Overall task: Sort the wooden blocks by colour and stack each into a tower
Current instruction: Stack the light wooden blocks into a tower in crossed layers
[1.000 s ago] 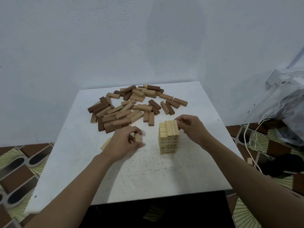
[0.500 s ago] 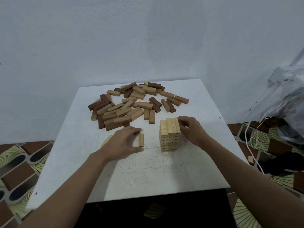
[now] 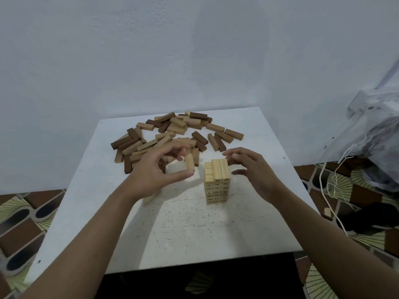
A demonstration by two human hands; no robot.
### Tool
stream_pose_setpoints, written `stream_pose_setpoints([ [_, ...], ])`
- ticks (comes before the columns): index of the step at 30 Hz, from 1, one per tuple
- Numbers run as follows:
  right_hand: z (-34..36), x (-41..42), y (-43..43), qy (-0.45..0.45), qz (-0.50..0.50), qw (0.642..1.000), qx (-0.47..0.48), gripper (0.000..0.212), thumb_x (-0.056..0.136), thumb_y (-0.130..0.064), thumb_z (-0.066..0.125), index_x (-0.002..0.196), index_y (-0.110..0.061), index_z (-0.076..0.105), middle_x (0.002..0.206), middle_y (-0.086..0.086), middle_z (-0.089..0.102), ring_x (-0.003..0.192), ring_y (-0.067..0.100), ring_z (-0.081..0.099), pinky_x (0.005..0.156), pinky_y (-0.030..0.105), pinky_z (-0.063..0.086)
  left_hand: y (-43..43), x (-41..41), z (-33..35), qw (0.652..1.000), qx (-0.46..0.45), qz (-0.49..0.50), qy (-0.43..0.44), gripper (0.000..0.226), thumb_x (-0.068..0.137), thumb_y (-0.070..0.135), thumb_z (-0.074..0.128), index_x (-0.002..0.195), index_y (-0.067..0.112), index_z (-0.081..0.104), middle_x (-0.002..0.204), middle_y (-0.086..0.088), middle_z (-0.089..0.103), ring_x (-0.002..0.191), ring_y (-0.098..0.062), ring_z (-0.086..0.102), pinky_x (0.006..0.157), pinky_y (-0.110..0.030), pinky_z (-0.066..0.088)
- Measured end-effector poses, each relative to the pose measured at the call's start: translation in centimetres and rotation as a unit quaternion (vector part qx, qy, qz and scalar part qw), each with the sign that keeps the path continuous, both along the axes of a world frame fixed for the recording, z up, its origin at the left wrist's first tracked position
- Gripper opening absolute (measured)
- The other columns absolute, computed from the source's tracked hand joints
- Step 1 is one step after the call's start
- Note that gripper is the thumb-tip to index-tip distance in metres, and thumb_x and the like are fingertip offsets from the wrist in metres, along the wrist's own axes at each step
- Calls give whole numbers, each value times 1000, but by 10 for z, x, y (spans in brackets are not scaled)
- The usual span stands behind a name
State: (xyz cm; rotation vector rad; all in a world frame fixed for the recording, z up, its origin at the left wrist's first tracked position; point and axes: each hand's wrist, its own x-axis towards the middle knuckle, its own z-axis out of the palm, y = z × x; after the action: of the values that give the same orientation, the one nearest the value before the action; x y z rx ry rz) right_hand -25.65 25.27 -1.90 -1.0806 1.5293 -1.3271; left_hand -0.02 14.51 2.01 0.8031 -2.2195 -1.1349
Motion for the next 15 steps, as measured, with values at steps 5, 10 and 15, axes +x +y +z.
stream_pose_setpoints([
  [5,4,-6,8,26,59,998,-10,35,94,-41,47,115,-23,69,115,1,70,116,21,62,96,49,51,13,-10,19,998,-35,-54,-22,55,76,33,89,125,36,65,113,13,68,116,-13,62,99,-42,50],
  [10,10,-6,22,86,118,989,8,55,75,-59,67,124,-36,62,125,-11,65,123,11,56,100,42,50,13,-16,10,994,-62,-71,-51,61,74,42,88,129,38,63,116,14,66,118,-14,60,97,-41,50],
  [15,13,-3,22,147,132,980,7,56,76,-50,76,127,-42,56,127,-18,62,125,6,53,102,43,50,11,-21,4,994,-71,-74,-44,62,74,46,89,130,37,63,117,12,67,116,-17,61,94,-40,52],
])
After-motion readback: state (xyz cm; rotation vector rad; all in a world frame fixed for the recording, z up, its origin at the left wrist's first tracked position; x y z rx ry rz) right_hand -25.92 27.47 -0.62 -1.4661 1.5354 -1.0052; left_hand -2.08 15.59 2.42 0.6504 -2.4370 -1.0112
